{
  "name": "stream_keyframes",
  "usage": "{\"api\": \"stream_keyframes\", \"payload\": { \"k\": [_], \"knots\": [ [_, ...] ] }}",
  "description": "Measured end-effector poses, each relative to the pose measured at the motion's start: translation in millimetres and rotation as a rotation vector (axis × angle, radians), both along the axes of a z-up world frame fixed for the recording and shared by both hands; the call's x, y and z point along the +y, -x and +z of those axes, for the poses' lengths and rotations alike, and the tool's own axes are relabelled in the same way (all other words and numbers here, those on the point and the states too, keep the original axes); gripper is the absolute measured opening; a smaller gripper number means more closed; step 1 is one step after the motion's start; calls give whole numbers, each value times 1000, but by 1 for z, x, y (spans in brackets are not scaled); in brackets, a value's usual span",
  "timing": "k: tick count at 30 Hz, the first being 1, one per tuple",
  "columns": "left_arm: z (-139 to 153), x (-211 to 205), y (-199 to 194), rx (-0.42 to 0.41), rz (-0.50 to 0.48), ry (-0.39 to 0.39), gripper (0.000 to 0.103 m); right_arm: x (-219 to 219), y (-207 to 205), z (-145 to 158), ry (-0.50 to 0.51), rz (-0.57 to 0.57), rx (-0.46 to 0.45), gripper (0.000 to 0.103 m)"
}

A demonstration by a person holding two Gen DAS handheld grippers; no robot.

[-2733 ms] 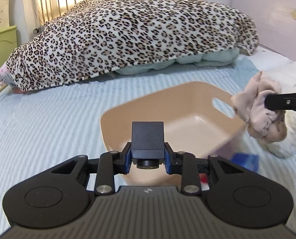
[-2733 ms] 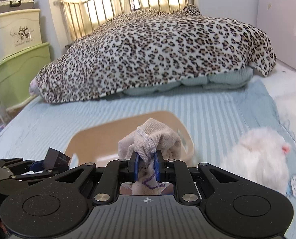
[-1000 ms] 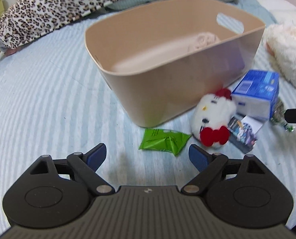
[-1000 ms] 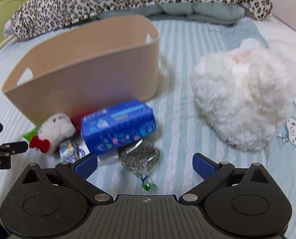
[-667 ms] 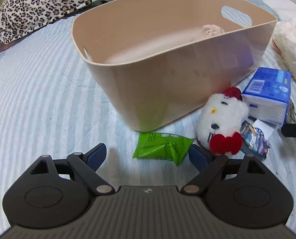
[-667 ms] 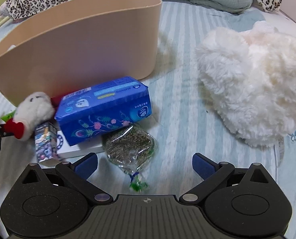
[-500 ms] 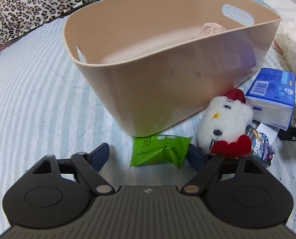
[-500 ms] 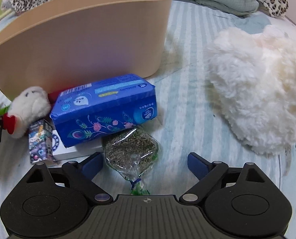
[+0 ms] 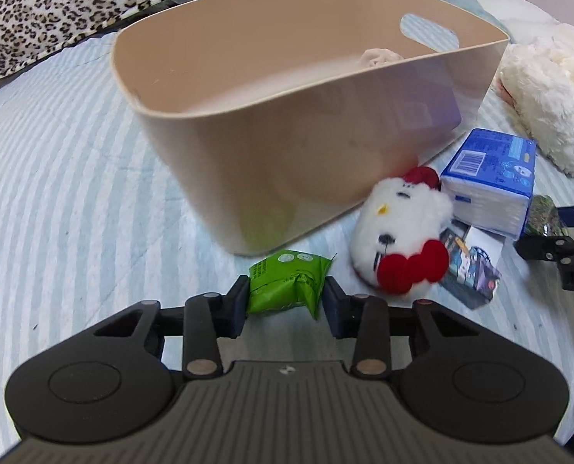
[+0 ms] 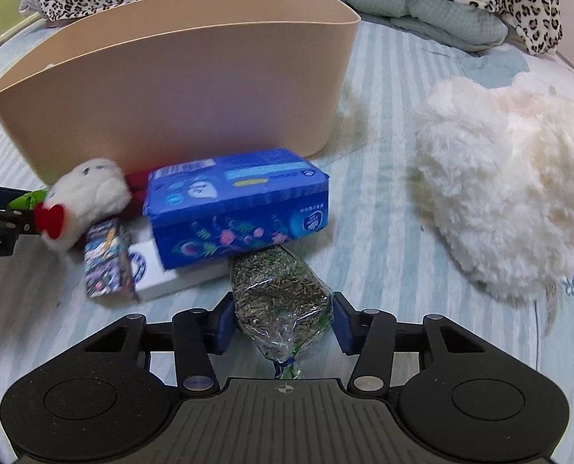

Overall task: Organize objects
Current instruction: 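Grasp the herb bag with the right tool while the left tool grasps the green packet, then lift both items over the basket and open both tools to drop them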

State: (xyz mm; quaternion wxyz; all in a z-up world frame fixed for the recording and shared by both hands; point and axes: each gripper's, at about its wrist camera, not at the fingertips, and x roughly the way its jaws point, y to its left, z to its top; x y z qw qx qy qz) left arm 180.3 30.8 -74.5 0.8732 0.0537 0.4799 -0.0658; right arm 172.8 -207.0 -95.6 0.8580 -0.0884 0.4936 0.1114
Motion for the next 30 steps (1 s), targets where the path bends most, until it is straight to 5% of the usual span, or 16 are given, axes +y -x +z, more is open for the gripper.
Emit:
{"api": "stream_keyframes", "payload": {
  "k": [5, 7, 15, 30],
  "knots": [
    [3, 8, 13, 3, 14, -12, 37, -7, 14, 13, -36, -33, 13, 47],
    [5, 10, 19, 3, 20, -15, 27, -9, 19, 19, -47, -42, 3, 47],
    [33, 19, 42, -51, 38, -13, 27, -17, 33, 53, -89, -55, -65, 47],
    [135, 4, 40, -356, 43, -54, 27, -9, 2, 139, -193, -41, -298, 47]
  ]
}}
